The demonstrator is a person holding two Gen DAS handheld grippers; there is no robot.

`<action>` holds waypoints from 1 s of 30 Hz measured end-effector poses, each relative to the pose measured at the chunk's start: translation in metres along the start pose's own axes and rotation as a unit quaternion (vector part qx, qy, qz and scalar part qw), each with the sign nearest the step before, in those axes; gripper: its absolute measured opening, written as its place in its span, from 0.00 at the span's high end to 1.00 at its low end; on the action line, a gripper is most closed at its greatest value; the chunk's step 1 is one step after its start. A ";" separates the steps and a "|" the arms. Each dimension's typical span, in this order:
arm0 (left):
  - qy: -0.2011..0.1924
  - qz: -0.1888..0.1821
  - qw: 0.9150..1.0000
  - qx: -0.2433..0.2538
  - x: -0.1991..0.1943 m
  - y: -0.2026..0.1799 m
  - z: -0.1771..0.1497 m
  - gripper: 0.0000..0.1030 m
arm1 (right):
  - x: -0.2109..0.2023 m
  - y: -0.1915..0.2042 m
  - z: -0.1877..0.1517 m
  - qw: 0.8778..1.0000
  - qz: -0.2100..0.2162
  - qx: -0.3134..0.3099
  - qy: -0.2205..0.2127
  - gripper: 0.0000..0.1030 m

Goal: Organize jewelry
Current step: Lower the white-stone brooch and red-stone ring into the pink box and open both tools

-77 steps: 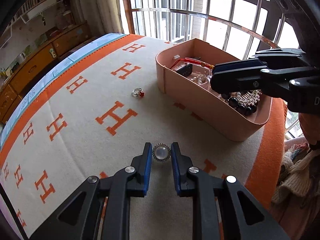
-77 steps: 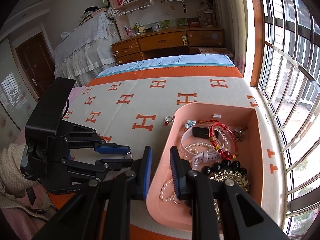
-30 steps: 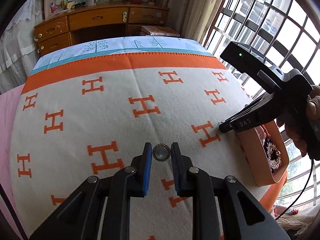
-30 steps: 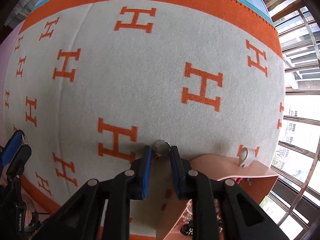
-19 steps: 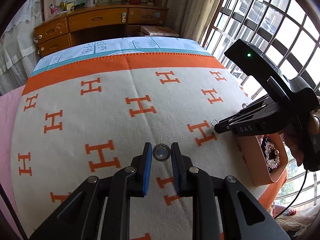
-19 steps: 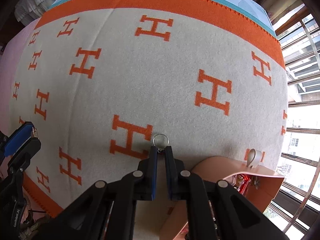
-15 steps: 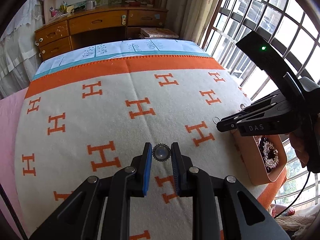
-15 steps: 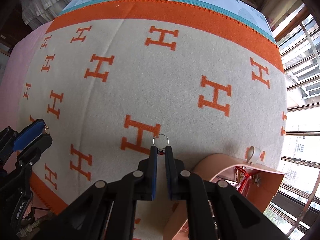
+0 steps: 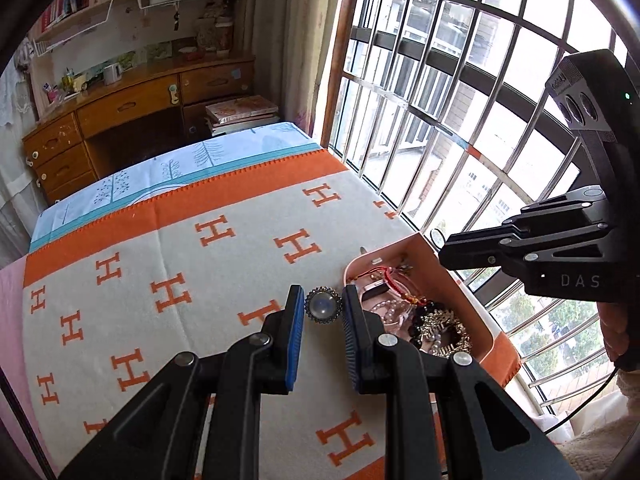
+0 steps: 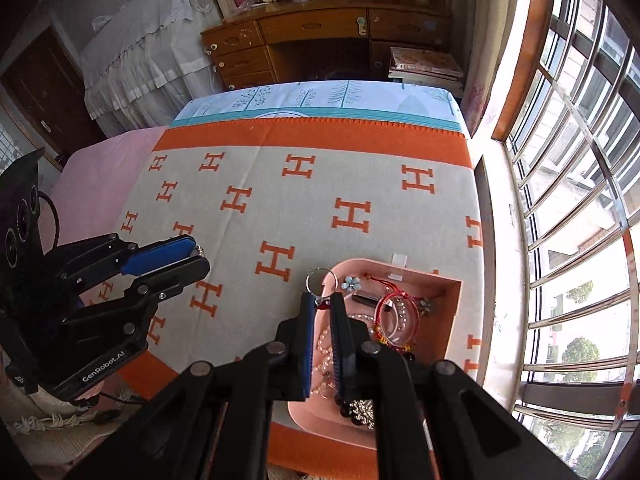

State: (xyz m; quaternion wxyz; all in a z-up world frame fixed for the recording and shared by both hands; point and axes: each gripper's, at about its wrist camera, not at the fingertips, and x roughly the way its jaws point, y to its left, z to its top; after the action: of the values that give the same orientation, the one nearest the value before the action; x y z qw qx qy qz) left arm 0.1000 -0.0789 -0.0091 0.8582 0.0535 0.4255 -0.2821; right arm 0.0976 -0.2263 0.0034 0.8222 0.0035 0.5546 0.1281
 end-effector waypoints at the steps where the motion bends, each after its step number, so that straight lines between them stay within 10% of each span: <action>1: 0.001 -0.003 1.000 0.007 0.004 -0.010 0.004 0.83 | 0.003 -0.007 -0.003 1.000 -0.001 0.005 -0.003 0.93; 19: 0.087 0.024 0.995 0.036 0.090 -0.072 0.017 0.83 | 0.038 -0.086 -0.044 0.998 0.026 0.055 0.003 0.92; 30: 0.066 0.065 0.996 0.013 0.079 -0.064 0.021 0.24 | 0.043 -0.092 -0.029 0.997 0.041 0.060 -0.017 0.83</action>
State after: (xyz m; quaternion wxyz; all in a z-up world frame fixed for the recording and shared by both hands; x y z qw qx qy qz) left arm 0.1186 -0.1739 -0.0465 0.8440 0.1109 0.4731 -0.2269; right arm 0.1051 -0.3106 -0.0604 0.8242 0.0776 0.5462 0.1280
